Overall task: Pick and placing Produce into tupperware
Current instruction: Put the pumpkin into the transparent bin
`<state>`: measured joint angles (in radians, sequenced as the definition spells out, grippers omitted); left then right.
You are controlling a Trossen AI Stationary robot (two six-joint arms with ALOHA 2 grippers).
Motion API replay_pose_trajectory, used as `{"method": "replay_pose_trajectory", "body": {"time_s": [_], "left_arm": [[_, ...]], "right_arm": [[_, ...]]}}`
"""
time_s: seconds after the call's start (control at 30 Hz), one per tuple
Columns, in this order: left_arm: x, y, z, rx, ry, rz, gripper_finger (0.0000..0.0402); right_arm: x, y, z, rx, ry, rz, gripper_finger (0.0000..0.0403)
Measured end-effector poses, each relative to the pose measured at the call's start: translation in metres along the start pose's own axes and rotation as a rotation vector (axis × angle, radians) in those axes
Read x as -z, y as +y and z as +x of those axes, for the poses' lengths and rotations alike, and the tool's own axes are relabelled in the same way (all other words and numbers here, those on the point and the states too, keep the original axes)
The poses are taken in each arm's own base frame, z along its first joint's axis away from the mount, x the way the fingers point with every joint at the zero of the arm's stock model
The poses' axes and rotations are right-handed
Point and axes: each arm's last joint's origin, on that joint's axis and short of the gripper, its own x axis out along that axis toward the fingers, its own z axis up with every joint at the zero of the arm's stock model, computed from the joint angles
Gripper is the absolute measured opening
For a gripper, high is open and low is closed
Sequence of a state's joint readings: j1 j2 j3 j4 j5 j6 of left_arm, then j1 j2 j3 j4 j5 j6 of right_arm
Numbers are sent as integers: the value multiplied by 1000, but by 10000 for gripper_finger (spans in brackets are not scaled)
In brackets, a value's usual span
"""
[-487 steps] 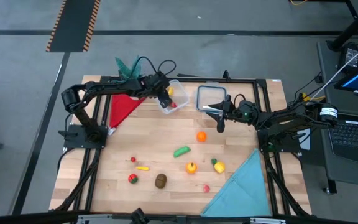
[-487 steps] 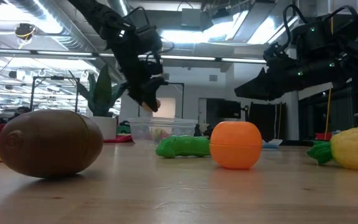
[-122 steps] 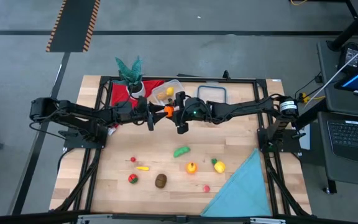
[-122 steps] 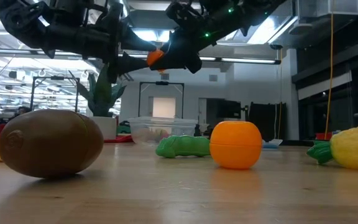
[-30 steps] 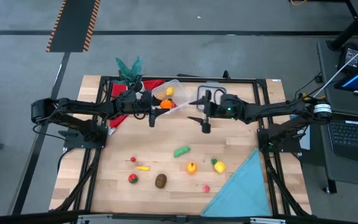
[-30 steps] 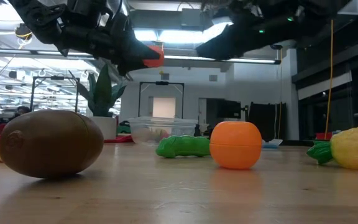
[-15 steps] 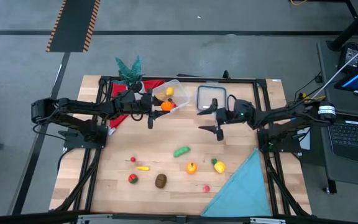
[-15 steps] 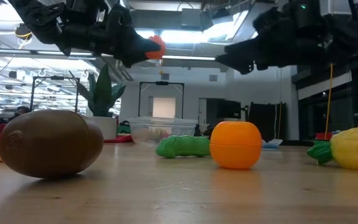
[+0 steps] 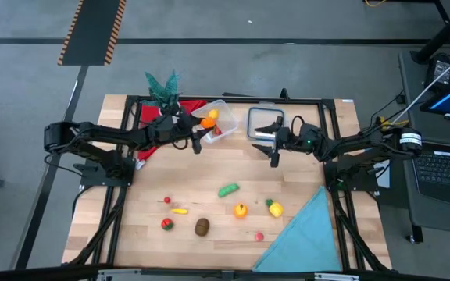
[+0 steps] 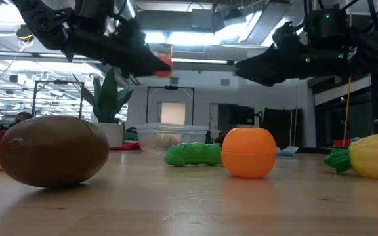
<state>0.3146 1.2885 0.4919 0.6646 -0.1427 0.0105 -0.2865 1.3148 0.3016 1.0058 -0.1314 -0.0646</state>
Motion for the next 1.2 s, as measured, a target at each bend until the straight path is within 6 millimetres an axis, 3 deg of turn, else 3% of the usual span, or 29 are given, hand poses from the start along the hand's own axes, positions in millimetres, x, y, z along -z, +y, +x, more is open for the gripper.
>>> {"method": "replay_pose_trajectory", "body": {"time_s": [0.2, 0.57, 0.8, 1.2], "left_arm": [[8, 0, 6, -152, 10, 4, 153], [11, 1, 8, -165, 26, -35, 153], [15, 14, 10, -153, 59, -114, 153], [-12, 31, 38, -179, 146, -54, 152]], "right_arm": [[0, 0, 0, 8, 1, -20, 294], [0, 0, 0, 10, 4, -21, 294], [1, 0, 0, 9, 7, -22, 294], [3, 0, 0, 6, 34, -41, 294]]}}
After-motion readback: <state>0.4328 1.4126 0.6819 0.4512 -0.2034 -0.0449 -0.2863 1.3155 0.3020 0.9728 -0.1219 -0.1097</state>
